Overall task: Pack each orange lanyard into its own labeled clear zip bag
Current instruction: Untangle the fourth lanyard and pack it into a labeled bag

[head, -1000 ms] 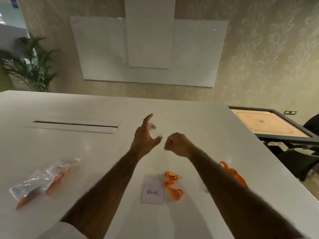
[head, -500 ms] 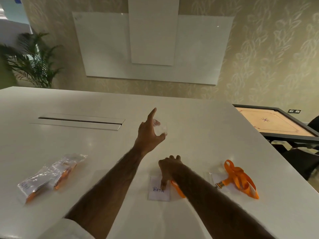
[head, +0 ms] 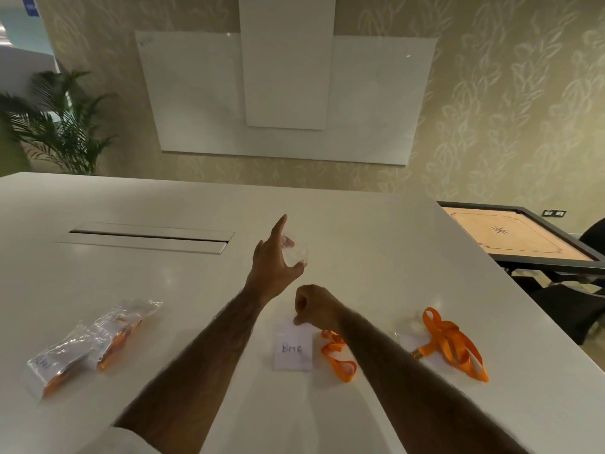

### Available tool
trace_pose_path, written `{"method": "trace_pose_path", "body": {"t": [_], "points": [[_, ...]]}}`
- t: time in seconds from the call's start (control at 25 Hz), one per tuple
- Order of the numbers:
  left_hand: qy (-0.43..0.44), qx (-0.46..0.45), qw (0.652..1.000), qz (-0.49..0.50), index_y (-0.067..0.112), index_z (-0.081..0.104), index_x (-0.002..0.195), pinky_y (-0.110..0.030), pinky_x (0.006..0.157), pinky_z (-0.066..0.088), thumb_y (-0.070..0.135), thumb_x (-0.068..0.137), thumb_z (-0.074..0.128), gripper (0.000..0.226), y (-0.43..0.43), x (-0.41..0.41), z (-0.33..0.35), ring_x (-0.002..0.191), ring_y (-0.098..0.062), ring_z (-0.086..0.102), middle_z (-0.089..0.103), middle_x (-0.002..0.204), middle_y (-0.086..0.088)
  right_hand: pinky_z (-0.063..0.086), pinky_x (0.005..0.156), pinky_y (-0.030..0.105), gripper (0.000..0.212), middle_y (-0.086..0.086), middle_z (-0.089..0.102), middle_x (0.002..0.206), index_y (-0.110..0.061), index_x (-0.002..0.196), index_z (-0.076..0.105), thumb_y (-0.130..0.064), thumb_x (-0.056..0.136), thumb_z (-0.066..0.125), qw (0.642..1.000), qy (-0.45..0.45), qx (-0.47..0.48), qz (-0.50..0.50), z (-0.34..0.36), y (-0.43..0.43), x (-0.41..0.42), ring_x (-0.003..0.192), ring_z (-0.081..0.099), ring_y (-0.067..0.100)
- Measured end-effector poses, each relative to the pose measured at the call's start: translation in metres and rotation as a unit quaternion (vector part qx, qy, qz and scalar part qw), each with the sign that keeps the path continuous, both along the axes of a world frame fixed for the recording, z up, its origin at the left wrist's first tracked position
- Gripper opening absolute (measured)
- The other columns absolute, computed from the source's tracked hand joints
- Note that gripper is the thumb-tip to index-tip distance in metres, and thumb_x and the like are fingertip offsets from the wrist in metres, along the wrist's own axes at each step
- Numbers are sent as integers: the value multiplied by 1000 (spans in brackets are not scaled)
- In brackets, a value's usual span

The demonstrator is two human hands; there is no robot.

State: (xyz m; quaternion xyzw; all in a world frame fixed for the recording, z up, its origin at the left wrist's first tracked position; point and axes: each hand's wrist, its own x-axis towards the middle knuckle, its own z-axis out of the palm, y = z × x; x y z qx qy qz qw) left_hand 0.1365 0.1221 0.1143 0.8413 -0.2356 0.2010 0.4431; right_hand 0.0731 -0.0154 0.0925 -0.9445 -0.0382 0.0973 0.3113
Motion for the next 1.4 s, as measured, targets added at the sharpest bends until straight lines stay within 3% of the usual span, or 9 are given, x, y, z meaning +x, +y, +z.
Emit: {"method": "trace_pose_path", "body": {"t": [0.12, 0.2, 0.32, 0.44, 0.64, 0.92, 1.0, 1.16, 1.4], "points": [[-12, -34, 999, 23, 23, 20, 157, -52, 103, 46, 27, 73, 86, 107, 5, 3, 5, 100, -13, 59, 62, 106, 6, 45, 45, 24, 17, 2, 59, 78, -7, 96, 70, 1, 81, 71, 993, -27, 105, -48, 29, -22, 1, 61, 54, 15], [-19, -49, 998, 37, 23, 19, 157, -52, 102, 46, 27, 73, 85, 107, 8, 7, 10, 101, -15, 59, 60, 107, 5, 50, 49, 29, 15, 4, 61, 71, -6, 85, 71, 6, 80, 65, 977, -92, 149, -121, 55, -44, 3, 56, 56, 21], [-26, -37, 998, 49, 24, 17, 157, -52, 104, 45, 29, 72, 85, 109, 6, 8, 15, 102, -16, 58, 60, 109, 4, 61, 56, 41, 8, 8, 65, 75, -1, 81, 64, 4, 79, 58, 914, -235, 218, -250, 99, -73, 1, 57, 63, 24], [-36, 6, 998, 48, 26, 13, 158, -52, 109, 38, 30, 72, 83, 110, -4, 8, 16, 104, -14, 57, 58, 110, 7, 60, 48, 35, 6, 7, 63, 82, -2, 87, 58, 1, 82, 58, 882, -326, 251, -229, 132, -78, -2, 64, 66, 21], [-60, 85, 994, 45, 27, 4, 159, -57, 118, 23, 33, 75, 81, 115, -19, 10, 16, 111, -18, 56, 56, 115, 6, 50, 40, 22, 8, 1, 66, 83, -11, 88, 56, -3, 86, 57, 899, -357, 197, -160, 152, -63, -8, 56, 67, 12], [-55, 121, 990, 47, 22, -7, 159, -58, 120, 16, 34, 75, 83, 124, -23, 12, 24, 128, -22, 53, 56, 135, -2, 56, 40, 37, 13, 5, 66, 77, -14, 83, 57, -2, 83, 52, 930, -321, 127, -126, 150, -59, -14, 53, 66, 24], [-51, 132, 989, 39, 20, -10, 159, -58, 121, 14, 35, 74, 83, 126, -22, 11, 26, 132, -23, 50, 51, 142, -3, 52, 36, 36, 15, 4, 66, 75, -18, 82, 57, -3, 82, 52, 940, -306, 102, -113, 153, -59, -15, 48, 66, 24], [-69, 151, 986, 15, 16, -11, 159, -56, 120, 19, 37, 73, 82, 128, -25, 9, 29, 127, -24, 51, 52, 136, -3, 38, 31, 20, 20, 1, 67, 73, -21, 82, 59, -4, 80, 48, 948, -288, 68, -116, 160, -56, -13, 44, 66, 21], [-81, 138, 987, -32, 15, -6, 160, -49, 112, 34, 53, 71, 83, 131, -30, 6, 31, 125, -25, 49, 44, 146, -4, 51, 37, 29, 18, 2, 66, 72, -16, 81, 59, -1, 79, 49, 943, -290, 89, -135, 162, -52, -9, 45, 67, 20]]}}
